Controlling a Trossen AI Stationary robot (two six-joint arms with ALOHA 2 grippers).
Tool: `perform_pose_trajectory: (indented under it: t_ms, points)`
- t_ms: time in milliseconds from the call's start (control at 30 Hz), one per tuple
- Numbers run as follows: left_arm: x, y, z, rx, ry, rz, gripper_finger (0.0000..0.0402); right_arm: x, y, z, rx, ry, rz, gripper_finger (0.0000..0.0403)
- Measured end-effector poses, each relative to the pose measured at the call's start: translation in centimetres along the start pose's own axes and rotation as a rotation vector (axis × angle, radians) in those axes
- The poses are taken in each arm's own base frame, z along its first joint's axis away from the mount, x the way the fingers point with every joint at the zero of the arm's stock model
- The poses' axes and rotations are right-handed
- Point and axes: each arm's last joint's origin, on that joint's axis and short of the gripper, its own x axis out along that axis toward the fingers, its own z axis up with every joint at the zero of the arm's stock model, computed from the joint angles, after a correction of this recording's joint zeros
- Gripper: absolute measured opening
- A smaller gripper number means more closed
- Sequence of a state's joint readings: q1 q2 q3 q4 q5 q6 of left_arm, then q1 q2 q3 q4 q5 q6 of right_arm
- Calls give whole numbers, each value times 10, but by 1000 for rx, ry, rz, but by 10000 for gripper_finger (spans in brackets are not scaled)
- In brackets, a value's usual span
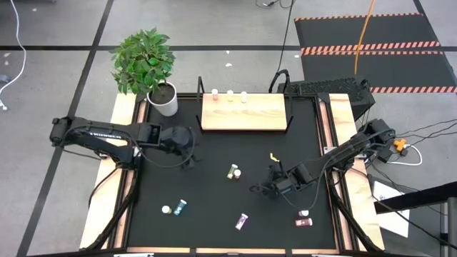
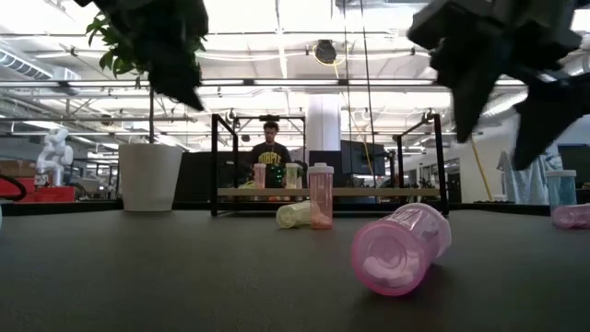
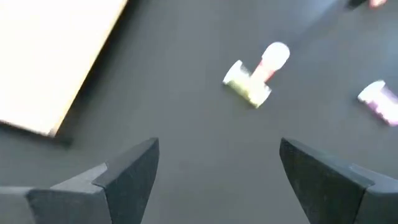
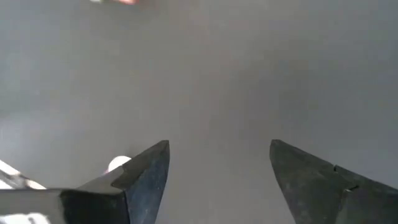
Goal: Pick and place medicine bottles onto shelf by color
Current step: Put the bottom right violet pill bottle on the shelf
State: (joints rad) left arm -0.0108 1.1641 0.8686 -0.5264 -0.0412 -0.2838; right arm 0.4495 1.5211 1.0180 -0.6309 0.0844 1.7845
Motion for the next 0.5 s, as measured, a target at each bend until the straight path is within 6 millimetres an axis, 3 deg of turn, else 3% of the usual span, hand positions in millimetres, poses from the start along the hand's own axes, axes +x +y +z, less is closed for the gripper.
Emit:
perform_pose_trajectory:
  t_ms: [333,500]
  points:
    - [-1,-18,7,23,-115,-74,335,-30,-21,-10,7,153,-108,225]
    - [-2,-17,9,9,-158,20,335,-44,-31,-17,-152,201,-128,218]
